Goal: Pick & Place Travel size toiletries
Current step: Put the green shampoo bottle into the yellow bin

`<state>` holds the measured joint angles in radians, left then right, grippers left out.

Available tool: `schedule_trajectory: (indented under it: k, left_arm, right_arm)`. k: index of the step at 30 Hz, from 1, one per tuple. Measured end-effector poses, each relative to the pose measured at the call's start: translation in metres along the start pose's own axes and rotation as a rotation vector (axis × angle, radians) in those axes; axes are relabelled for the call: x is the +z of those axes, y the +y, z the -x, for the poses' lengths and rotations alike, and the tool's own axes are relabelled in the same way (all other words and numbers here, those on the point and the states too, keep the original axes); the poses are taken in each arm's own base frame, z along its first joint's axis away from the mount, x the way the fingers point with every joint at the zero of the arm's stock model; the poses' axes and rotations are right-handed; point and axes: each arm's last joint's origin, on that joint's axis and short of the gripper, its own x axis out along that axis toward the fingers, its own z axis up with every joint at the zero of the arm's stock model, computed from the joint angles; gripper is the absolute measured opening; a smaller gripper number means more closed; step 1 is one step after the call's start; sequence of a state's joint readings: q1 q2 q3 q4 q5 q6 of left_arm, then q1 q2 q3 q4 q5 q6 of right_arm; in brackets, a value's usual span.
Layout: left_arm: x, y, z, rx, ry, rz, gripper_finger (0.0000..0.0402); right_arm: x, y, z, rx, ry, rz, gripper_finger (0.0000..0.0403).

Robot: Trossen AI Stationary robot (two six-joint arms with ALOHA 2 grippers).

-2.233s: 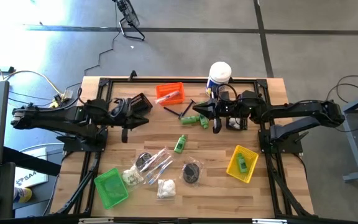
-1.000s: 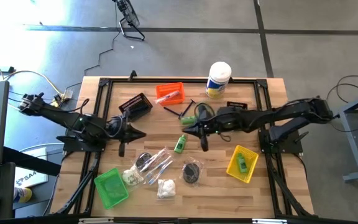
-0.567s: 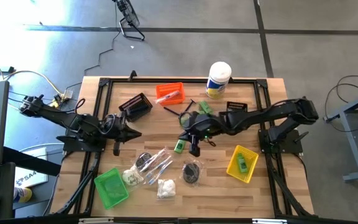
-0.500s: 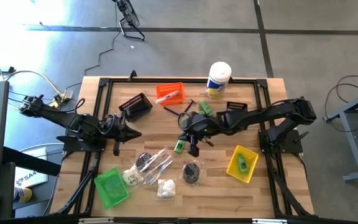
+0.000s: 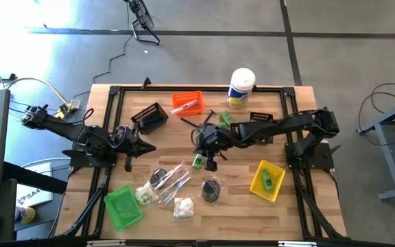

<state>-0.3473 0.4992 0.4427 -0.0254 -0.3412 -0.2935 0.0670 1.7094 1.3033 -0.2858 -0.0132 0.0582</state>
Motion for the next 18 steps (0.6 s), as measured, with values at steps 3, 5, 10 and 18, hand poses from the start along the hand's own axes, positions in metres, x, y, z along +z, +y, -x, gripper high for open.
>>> schedule_trajectory:
  k: [3,5,10,18]
  left_arm:
    - [0.0,0.0,0.0,0.001,0.002,-0.001,0.0]
    - [0.0,0.0,0.0,0.001,0.002,-0.001,0.0]
    - [0.0,0.0,0.0,0.001,0.004,-0.002,0.0]
    - [-0.002,0.001,0.0,0.008,0.027,-0.01,0.0]
  right_arm:
    - [-0.003,-0.004,-0.006,0.032,0.024,-0.009,0.0003]
    - [-0.008,-0.004,-0.014,0.032,0.055,-0.008,0.0003]
    - [-0.017,-0.003,-0.03,0.034,0.098,0.03,0.0016]
    - [-0.036,-0.004,-0.052,0.024,0.203,0.08,0.0158]
